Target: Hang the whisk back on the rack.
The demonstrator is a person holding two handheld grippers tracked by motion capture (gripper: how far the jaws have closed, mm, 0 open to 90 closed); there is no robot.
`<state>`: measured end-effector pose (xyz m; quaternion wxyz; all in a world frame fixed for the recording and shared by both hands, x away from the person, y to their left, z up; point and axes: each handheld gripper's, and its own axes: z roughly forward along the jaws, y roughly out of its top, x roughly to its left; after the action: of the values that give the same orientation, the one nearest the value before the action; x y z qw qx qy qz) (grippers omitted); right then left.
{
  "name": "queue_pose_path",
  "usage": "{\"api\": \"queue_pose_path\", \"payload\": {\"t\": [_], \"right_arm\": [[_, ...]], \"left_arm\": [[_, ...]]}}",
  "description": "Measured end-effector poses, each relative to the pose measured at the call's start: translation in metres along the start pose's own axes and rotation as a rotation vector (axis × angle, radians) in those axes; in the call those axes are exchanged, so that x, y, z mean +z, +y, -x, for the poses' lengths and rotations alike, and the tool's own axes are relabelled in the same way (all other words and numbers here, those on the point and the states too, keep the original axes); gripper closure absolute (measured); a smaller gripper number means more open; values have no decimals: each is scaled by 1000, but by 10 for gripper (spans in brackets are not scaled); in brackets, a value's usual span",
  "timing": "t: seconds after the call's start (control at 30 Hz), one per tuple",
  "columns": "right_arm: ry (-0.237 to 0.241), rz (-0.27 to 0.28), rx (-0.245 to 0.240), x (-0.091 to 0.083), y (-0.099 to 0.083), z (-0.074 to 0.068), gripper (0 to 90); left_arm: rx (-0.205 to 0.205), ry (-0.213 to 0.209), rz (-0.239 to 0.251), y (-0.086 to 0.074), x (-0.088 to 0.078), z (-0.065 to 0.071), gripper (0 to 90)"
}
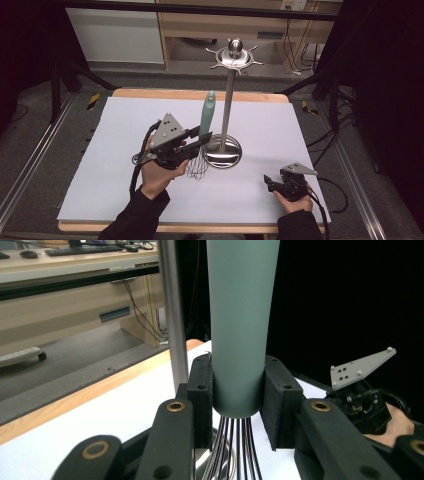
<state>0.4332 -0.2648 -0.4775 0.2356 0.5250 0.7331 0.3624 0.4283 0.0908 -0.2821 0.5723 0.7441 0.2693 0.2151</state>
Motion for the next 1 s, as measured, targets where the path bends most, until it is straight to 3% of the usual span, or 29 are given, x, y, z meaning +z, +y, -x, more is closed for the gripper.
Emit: {"api": "queue_pose_path", "payload": {"t": [0.4, 1.0], "right_arm": [[5, 2, 10, 0, 0, 1, 319], [7, 7, 7, -1, 0, 2, 319]], "left_arm": [[21, -30, 5, 28, 23, 9, 691], [14, -33, -24, 40, 45, 7, 691]]}}
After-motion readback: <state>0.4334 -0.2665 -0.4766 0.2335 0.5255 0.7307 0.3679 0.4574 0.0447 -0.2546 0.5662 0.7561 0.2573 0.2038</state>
